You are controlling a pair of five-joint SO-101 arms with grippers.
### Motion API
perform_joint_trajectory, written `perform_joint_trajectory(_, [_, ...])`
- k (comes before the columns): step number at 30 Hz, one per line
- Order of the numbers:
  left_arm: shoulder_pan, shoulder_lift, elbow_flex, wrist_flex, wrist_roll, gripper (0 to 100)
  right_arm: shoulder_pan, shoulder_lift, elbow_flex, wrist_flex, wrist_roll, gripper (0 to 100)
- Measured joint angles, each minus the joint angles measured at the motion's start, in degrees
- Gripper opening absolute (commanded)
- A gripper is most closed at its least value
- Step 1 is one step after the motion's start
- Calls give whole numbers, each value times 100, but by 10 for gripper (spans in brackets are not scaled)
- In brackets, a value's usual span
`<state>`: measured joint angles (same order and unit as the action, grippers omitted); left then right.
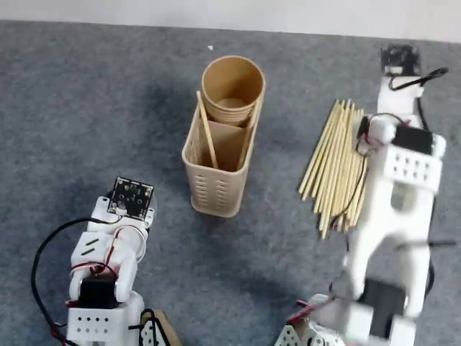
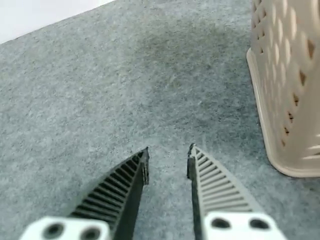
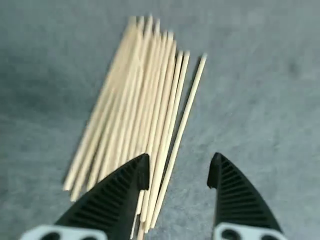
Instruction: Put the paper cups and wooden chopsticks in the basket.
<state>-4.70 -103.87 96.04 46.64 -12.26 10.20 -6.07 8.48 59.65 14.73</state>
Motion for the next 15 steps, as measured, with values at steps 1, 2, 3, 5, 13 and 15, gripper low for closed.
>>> perform_joint_trajectory(1, [0, 0, 0, 0, 0, 158, 35, 352, 0, -97, 0, 197])
perform_joint_trajectory(2, [0, 0, 0, 0, 0, 158, 44, 677, 0, -158, 0, 197])
perform_joint_trajectory(3, [0, 0, 0, 0, 0, 158, 53, 1011, 0, -193, 0, 197])
perform_joint_trajectory(5, [0, 0, 0, 0, 0, 158, 44, 1565, 0, -237, 0, 197])
perform_joint_trajectory(13, [0, 0, 0, 0, 0, 158, 316, 2409, -158, -642, 0, 197])
perform_joint_trajectory(15, [0, 0, 0, 0, 0, 158, 440, 2462, -158, -695, 0, 197])
